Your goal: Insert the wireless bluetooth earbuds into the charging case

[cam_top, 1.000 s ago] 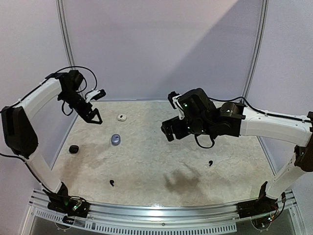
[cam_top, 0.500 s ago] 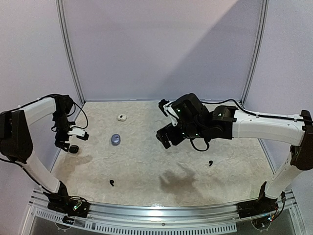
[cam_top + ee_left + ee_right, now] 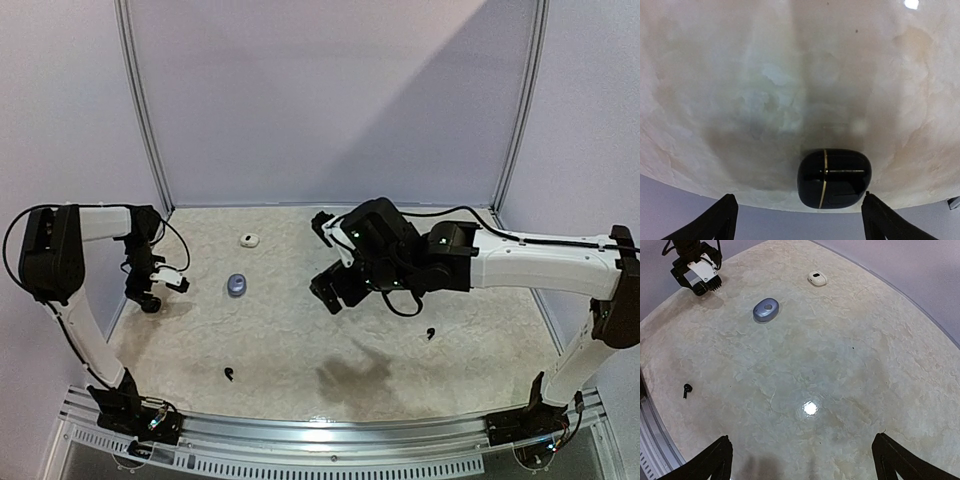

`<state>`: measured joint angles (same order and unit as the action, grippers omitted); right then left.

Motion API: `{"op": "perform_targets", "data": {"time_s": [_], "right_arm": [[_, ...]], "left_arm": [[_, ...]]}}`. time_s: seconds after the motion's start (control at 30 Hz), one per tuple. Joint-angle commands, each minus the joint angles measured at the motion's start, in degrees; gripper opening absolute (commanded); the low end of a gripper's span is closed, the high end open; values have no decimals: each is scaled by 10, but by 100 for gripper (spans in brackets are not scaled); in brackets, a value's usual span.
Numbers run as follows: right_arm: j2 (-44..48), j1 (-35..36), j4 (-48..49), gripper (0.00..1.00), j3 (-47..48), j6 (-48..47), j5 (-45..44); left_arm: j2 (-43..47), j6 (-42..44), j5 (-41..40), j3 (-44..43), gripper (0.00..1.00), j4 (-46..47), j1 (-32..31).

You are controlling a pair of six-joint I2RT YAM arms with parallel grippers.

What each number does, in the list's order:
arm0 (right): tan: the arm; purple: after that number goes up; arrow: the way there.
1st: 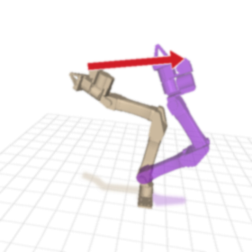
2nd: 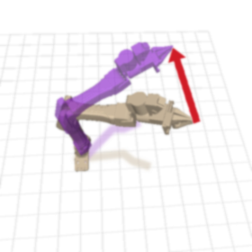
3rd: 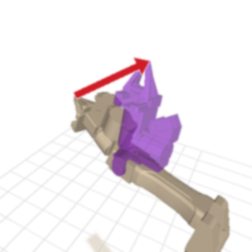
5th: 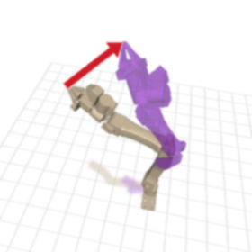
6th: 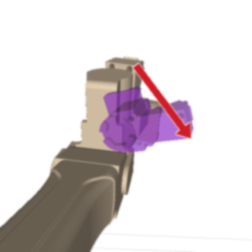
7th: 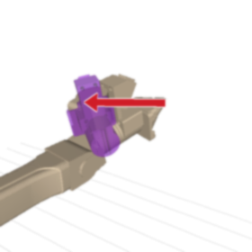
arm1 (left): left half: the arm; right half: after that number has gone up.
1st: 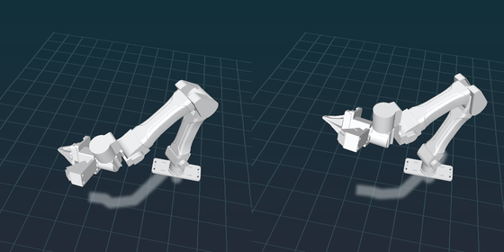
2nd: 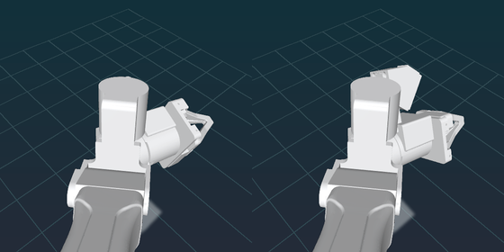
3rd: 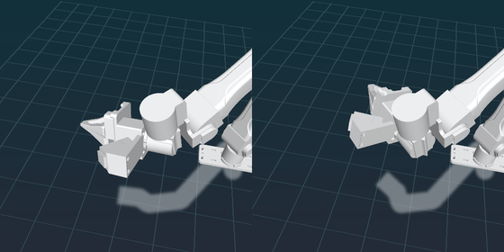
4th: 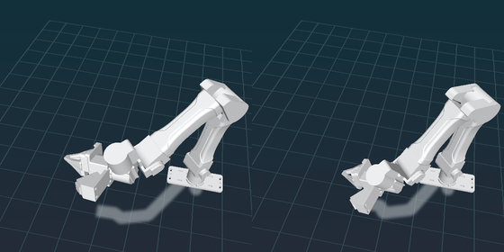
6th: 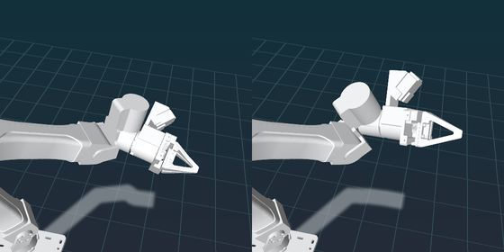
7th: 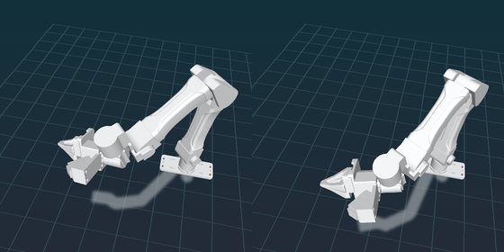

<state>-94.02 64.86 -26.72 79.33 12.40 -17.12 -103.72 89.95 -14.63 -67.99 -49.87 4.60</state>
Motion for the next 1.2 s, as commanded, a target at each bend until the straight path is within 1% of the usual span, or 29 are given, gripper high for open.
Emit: {"op": "perform_targets", "data": {"time_s": [0.0, 0.2, 0.37, 0.57, 0.67, 0.77, 0.83, 0.9, 0.97, 1.07, 1.17], "right_arm": [[-20, 9, -22, 99, 33, -12, 10], [-34, 11, -28, 99, 52, -12, 7], [-45, 14, -39, 99, 72, -15, 7], [-49, 15, -51, 99, 79, -14, 4], [-45, 16, -56, 99, 80, -12, -6], [-37, 16, -48, 99, 72, -2, -25], [-18, 16, -31, 99, 58, 1, -47], [5, 15, -6, 99, 37, 3, -66], [29, 9, 25, 99, 15, 5, -74], [70, -7, 78, 99, -22, 14, -61], [104, -20, 123, 99, -45, 17, -41]], "left_arm": [[-12, 26, -4, 20, 87, 9, 10], [-21, 25, 13, 32, 79, 2, 15], [-19, 26, 31, 42, 68, 0, 15], [-17, 23, 34, 57, 41, 11, 16], [-4, 12, 53, 50, 26, -1, 16], [23, -2, 95, 35, 13, -27, 16], [50, -18, 136, 10, 7, -56, 13], [79, -53, 212, -30, 0, -96, 8], [108, -105, 314, -86, 0, -145, 4], [146, -185, 489, -177, 0, -221, -5], [193, -214, 655, -235, 0, -272, -27]]}}
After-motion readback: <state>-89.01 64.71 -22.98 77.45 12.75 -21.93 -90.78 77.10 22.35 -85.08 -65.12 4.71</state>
